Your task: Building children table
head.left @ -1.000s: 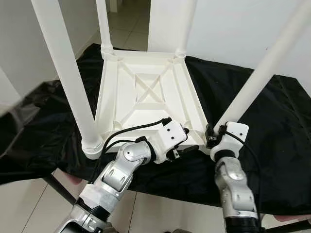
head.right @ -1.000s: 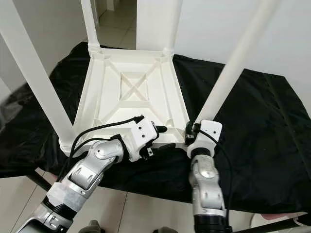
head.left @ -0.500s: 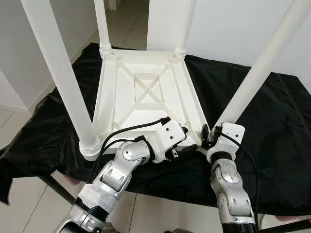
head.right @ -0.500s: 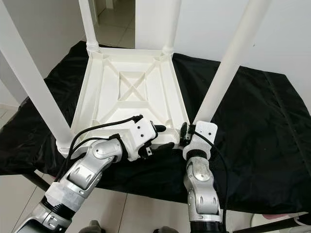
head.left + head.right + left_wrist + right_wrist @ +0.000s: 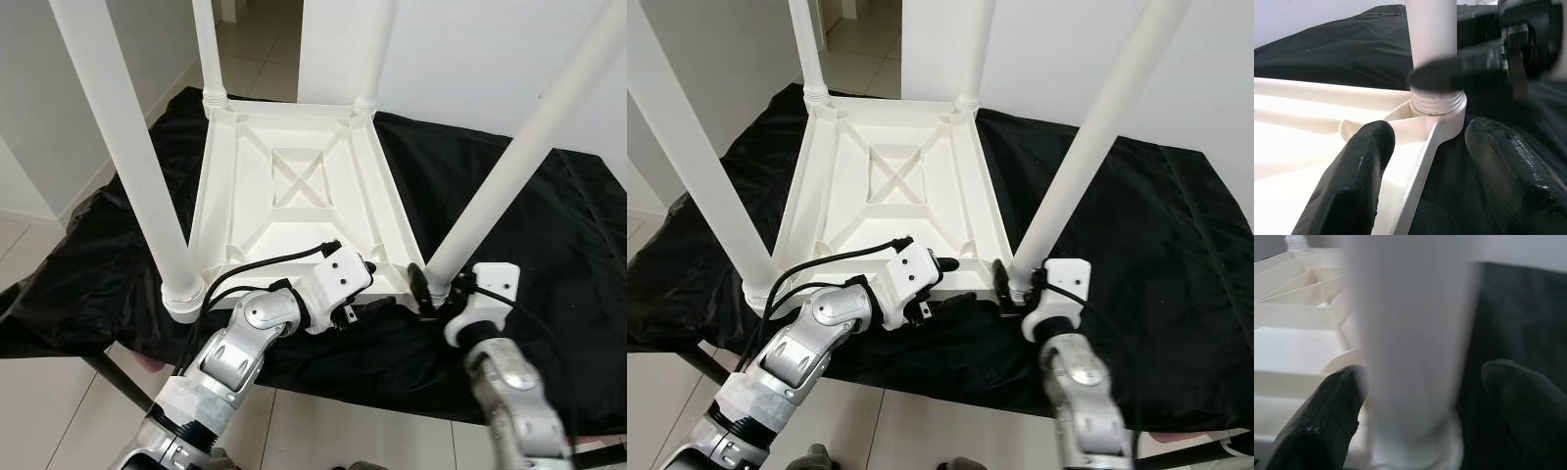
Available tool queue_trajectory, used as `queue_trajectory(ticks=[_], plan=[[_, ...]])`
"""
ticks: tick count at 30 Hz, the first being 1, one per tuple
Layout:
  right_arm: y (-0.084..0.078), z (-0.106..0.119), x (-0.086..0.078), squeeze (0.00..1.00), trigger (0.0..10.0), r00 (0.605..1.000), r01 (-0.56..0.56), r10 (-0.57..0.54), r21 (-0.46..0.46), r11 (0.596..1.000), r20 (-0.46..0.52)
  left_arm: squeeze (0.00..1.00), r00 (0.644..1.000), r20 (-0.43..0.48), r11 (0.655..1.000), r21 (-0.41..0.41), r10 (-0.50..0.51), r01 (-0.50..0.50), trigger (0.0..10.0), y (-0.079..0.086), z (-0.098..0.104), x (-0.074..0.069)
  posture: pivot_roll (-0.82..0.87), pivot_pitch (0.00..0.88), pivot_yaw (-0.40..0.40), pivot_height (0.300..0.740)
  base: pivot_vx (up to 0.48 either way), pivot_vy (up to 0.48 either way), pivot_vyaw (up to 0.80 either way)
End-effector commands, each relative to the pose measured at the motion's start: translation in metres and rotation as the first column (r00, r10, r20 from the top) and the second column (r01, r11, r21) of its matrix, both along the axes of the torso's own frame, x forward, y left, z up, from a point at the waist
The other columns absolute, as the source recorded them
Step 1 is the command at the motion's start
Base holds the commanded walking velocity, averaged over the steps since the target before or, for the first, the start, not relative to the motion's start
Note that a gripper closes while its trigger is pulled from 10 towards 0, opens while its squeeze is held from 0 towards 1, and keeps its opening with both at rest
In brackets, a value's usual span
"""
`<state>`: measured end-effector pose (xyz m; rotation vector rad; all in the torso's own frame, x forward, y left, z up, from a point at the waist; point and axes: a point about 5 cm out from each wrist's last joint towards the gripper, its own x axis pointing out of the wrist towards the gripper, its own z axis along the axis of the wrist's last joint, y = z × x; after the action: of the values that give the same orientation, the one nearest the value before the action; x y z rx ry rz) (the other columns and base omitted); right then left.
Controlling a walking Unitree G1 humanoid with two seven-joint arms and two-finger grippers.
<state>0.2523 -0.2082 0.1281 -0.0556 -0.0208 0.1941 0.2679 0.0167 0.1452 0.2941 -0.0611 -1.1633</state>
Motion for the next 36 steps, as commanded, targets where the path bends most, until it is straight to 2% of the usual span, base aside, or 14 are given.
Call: queue_trajectory(ticks=[1, 4, 13, 14, 15, 16, 21, 29, 30, 31, 32, 36], plan=[[0.001, 0.001, 0.004, 0.00, 10.0, 0.995, -0.101, 0.101, -0.021, 0.995, 0.010, 0.00, 1.000, 0.005, 1.000, -0.005, -0.020, 0.020, 10.0, -0.005, 0.003, -0.002, 0.05, 0.000, -0.068, 0.740, 0.000, 0.000, 0.00], [0.004, 0.004, 0.014, 0.00, 10.0, 0.977, -0.213, 0.212, -0.075, 0.974, -0.014, 0.00, 1.000, 0.008, 1.000, -0.009, -0.017, 0.017, 10.0, -0.006, 0.004, -0.001, 0.06, 0.000, -0.070, 0.740, 0.000, 0.000, 0.00], [0.010, -0.001, 0.032, 0.00, 10.0, 0.930, -0.367, 0.360, -0.121, 0.922, -0.075, 0.00, 1.000, 0.018, 1.000, -0.010, -0.008, 0.008, 10.0, -0.006, 0.006, 0.002, 0.06, 0.000, -0.069, 0.740, 0.000, 0.000, 0.00], [0.010, -0.003, 0.034, 0.00, 2.5, 0.926, -0.377, 0.370, -0.122, 0.918, -0.081, 0.00, 1.000, 0.020, 1.000, -0.011, -0.006, 0.006, 10.0, -0.006, 0.007, 0.003, 0.08, 0.000, -0.070, 0.740, 0.000, 0.000, 0.00], [0.009, -0.004, 0.035, 0.00, 2.5, 0.924, -0.382, 0.374, -0.121, 0.916, -0.084, 0.00, 1.000, 0.021, 1.000, -0.012, -0.004, 0.004, 10.0, -0.005, 0.007, 0.003, 0.08, 0.000, -0.070, 0.740, 0.000, 0.000, 0.00], [0.008, -0.007, 0.035, 0.00, 0.0, 0.922, -0.384, 0.375, -0.110, 0.917, -0.094, 0.00, 1.000, 0.022, 1.000, -0.012, -0.002, 0.002, 10.0, -0.004, 0.007, 0.003, 0.09, 0.000, -0.066, 0.740, 0.000, 0.000, 0.00], [0.005, -0.012, 0.030, 0.00, 0.0, 0.926, -0.373, 0.366, -0.065, 0.926, -0.097, 0.00, 1.000, 0.024, 1.000, -0.007, 0.001, -0.001, 10.0, -0.002, 0.007, 0.003, 0.10, 0.000, -0.061, 0.740, 0.000, 0.000, 0.00], [-0.002, -0.015, 0.025, 0.00, 0.0, 0.942, -0.329, 0.324, -0.056, 0.943, -0.083, 0.00, 0.999, 0.028, 1.000, -0.004, -0.019, 0.019, 10.0, -0.005, 0.008, 0.004, 0.08, 0.000, -0.045, 0.740, 0.000, 0.000, 0.00], [-0.004, -0.014, 0.025, 0.00, 4.5, 0.948, -0.313, 0.308, -0.058, 0.948, -0.078, 0.00, 0.999, 0.028, 1.000, -0.003, -0.022, 0.022, 10.0, -0.005, 0.008, 0.004, 0.08, 0.000, -0.045, 0.740, 0.000, 0.000, 0.00], [-0.004, -0.014, 0.025, 0.00, 4.5, 0.951, -0.303, 0.299, -0.061, 0.951, -0.075, 0.00, 0.999, 0.028, 1.000, -0.003, -0.023, 0.023, 10.0, -0.005, 0.008, 0.003, 0.08, 0.000, -0.042, 0.740, 0.000, 0.000, 0.00], [-0.005, -0.013, 0.025, 0.00, 10.0, 0.955, -0.294, 0.290, -0.058, 0.954, -0.068, 0.00, 0.999, 0.028, 1.000, -0.003, -0.025, 0.025, 10.0, -0.005, 0.008, 0.003, 0.08, 0.000, -0.043, 0.740, 0.000, 0.000, 0.00], [-0.005, -0.011, 0.023, 0.00, 10.0, 0.963, -0.267, 0.265, -0.046, 0.963, -0.045, 0.00, 0.999, 0.029, 1.000, -0.002, -0.027, 0.027, 10.0, -0.005, 0.008, 0.003, 0.08, 0.000, -0.042, 0.740, 0.000, 0.000, 0.00]])
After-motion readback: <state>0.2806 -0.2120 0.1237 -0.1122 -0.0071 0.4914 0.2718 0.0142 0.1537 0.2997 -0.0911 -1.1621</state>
